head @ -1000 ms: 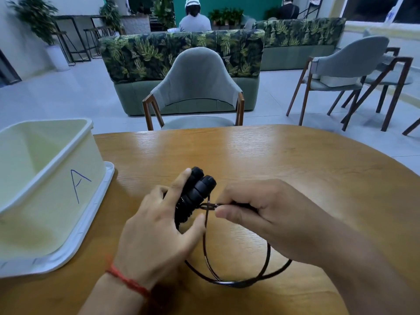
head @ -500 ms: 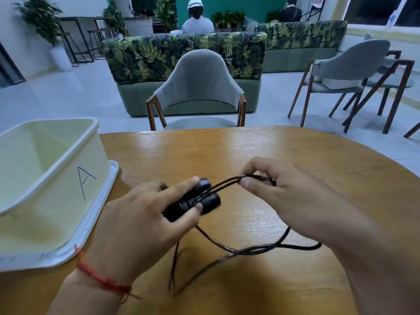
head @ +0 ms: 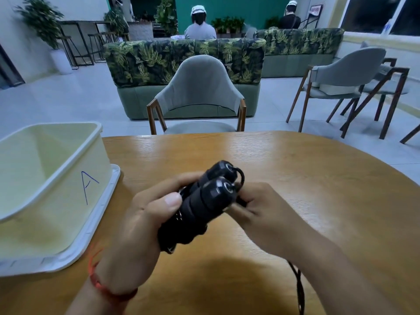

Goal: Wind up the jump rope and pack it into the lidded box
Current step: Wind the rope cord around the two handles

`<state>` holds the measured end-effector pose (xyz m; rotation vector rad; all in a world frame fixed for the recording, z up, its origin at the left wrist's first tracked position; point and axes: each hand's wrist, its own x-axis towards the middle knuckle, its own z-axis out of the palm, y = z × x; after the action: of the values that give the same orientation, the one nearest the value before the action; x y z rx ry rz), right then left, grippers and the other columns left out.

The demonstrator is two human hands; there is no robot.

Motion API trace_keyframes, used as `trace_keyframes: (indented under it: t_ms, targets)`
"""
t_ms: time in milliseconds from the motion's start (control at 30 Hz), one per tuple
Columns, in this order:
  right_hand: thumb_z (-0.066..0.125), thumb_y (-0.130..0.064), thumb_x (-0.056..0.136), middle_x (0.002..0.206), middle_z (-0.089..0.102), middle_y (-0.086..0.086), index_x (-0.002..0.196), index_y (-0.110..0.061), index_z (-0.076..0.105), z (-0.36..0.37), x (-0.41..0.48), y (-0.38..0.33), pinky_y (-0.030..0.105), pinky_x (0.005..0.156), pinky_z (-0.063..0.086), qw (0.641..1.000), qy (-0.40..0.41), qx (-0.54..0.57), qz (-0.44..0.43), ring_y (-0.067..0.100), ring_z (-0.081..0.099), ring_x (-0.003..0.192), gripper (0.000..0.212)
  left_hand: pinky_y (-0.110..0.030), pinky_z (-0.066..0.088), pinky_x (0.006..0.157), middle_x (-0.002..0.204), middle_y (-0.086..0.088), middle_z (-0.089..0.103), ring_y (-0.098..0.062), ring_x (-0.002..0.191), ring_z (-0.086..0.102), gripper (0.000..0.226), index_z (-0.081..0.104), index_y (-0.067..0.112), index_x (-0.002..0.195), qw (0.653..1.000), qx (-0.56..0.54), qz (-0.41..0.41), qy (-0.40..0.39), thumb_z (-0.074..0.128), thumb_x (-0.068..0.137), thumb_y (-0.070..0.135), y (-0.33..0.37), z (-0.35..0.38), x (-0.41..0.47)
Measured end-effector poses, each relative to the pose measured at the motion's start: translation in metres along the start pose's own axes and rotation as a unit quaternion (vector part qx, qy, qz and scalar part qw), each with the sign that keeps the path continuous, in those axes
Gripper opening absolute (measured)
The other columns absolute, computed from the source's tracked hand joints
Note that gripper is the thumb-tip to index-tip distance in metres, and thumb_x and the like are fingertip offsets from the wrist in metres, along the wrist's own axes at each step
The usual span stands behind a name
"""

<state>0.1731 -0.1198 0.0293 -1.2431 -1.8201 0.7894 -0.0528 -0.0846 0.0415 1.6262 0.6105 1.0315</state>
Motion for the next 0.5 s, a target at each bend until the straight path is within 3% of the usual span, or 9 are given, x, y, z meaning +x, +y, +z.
trace_keyframes:
  t_ms: [67,100,167,233,400,500]
  targets:
    - [0.047,-0.065,0.108,0.074,0.073,0.007,0.111,-0.047,0.076,0.008,-0.002,0.001,0.047,0.06,0.049,0.997,0.03,-0.063,0.017,0.03,0.063,0.064,0.034,-0.057,0.043,0.055,0.082,-0.023,0.071,-0.04,0.067,0.058,0.049,0.079,0.01,0.109,0.999,-0.002,-0.04,0.036,0.039,0.095,0.034,-0.006,0.002,0.004]
    - [0.046,-0.065,0.108,0.065,0.066,0.002,0.105,-0.043,0.075,0.012,-0.003,0.001,0.04,0.055,0.042,0.994,0.044,-0.093,0.025,0.019,0.055,0.054,0.036,-0.057,0.044,0.056,0.08,-0.022,0.071,-0.039,0.068,0.058,0.05,0.078,0.009,0.105,0.997,-0.006,-0.061,0.051,0.039,0.097,0.038,-0.008,0.002,0.004]
    - [0.046,-0.061,0.11,0.057,0.055,-0.003,0.096,-0.035,0.072,0.017,-0.003,-0.002,0.032,0.051,0.036,0.988,0.049,-0.135,0.053,0.014,0.047,0.049,0.039,-0.045,0.047,0.057,0.08,-0.022,0.069,-0.036,0.067,0.059,0.06,0.076,0.009,0.101,0.996,-0.003,-0.07,0.051,0.051,0.094,0.063,-0.009,0.001,0.005]
    - [0.046,-0.059,0.111,0.055,0.054,-0.005,0.093,-0.031,0.071,0.02,-0.004,-0.005,0.03,0.05,0.036,0.984,0.042,-0.151,0.081,0.012,0.048,0.048,0.041,-0.036,0.05,0.054,0.08,-0.021,0.068,-0.035,0.063,0.061,0.067,0.073,0.012,0.101,0.998,0.038,-0.048,0.033,0.062,0.083,0.076,-0.007,0.001,0.004]
    - [0.051,-0.052,0.111,0.053,0.049,-0.005,0.085,-0.029,0.072,0.016,-0.004,-0.011,0.03,0.049,0.031,0.988,0.069,-0.086,0.112,0.01,0.041,0.045,0.04,-0.024,0.049,0.051,0.079,-0.011,0.072,-0.015,0.063,0.065,0.054,0.077,0.022,0.099,0.996,0.018,-0.057,0.059,0.059,0.086,0.071,-0.011,0.0,0.004]
    - [0.053,-0.05,0.111,0.058,0.046,-0.006,0.087,-0.031,0.072,0.014,-0.005,-0.012,0.032,0.052,0.033,0.988,0.065,-0.046,0.132,0.011,0.042,0.051,0.037,-0.024,0.05,0.052,0.081,-0.006,0.074,-0.011,0.065,0.065,0.049,0.077,0.028,0.112,0.994,0.064,-0.056,0.064,0.053,0.09,0.064,-0.014,0.003,0.004]
